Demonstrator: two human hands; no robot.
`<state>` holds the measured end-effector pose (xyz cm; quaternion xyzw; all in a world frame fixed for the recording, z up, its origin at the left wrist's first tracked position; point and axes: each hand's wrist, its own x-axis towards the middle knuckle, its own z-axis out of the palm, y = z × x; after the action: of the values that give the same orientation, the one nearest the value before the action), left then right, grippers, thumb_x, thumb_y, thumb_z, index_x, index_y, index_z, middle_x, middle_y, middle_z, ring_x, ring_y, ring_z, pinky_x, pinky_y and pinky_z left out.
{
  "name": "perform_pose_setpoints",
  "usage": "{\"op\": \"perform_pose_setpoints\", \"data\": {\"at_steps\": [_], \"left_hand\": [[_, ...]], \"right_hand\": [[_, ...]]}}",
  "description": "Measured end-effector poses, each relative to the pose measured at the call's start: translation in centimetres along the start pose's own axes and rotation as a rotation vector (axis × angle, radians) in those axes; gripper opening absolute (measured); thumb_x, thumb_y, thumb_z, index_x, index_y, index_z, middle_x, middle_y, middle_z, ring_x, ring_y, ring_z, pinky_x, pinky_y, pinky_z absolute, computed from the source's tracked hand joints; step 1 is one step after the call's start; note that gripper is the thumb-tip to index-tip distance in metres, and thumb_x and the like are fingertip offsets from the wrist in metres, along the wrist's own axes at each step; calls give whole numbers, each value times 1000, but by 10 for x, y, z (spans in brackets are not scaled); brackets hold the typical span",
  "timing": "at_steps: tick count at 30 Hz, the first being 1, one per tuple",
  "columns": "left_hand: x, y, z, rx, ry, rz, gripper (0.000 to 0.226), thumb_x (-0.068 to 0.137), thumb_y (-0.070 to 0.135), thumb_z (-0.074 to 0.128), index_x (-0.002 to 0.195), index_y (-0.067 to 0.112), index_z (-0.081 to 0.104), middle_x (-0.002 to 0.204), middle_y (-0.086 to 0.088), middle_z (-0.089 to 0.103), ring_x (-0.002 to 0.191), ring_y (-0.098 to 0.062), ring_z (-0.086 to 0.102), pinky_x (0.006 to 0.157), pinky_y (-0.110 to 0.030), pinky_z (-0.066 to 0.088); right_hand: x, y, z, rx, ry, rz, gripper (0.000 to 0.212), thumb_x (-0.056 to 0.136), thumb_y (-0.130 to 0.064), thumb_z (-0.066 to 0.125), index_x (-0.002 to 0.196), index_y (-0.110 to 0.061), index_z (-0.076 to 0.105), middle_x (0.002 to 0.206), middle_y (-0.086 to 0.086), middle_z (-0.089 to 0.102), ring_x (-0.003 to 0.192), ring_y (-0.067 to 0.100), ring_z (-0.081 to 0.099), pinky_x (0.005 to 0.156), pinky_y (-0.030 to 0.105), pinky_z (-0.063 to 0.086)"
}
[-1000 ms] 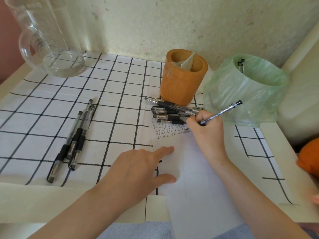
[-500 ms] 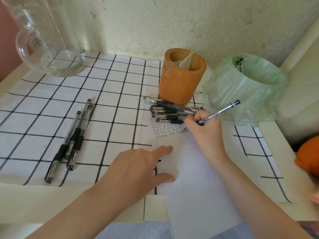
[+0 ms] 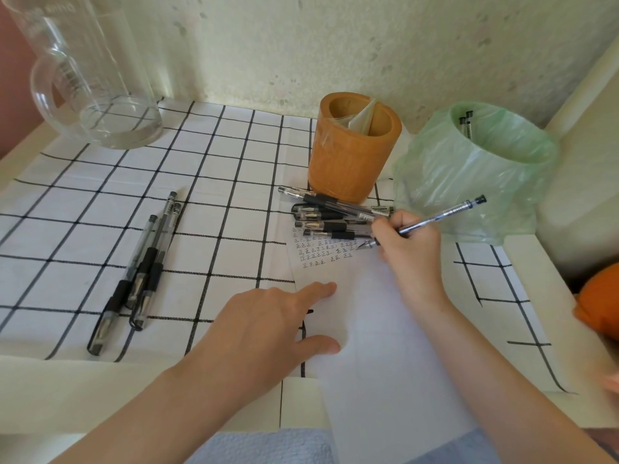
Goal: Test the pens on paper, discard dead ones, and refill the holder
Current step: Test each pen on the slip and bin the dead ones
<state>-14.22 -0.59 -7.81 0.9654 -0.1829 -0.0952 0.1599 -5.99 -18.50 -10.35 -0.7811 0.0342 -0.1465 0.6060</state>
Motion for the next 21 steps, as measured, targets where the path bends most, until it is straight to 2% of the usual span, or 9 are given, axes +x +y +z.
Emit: {"op": "perform_pose_setpoints", "data": {"at_steps": [3,5,9,21], "left_hand": [[0,0,0,-1,-4,-1,63,81,66,42,138,51,18,59,11,40,64,-7,40,54,-16,27],[1,0,-1,-5,-10,-6,63,82,66,43,138,50,18,59,11,39,65,-7,40,57,-20,29],[-1,1,-1,-8,-5,-13,63,82,65,44,138,50,19,57,12,35,65,-8,39,59,-20,29],[1,0,0,-2,5,-8,63,81,66,43,137,51,19,58,11,40,64,-8,40,54,-17,26]], "right_hand": [[-2,0,2,-69,-15,-52,39,80,-1,58,52,-14,35,50,5,32,52,13,29,48,20,27],[-3,-1,3,-82,-17,-71,37,82,1,58,54,-10,35,52,8,32,51,11,29,48,18,26],[-2,0,3,-96,-26,-82,42,83,0,59,53,-13,33,47,-3,29,48,6,26,46,15,25],[-2,2,3,-118,-9,-104,41,83,0,59,54,-13,32,45,-7,27,48,6,25,46,14,24]]}}
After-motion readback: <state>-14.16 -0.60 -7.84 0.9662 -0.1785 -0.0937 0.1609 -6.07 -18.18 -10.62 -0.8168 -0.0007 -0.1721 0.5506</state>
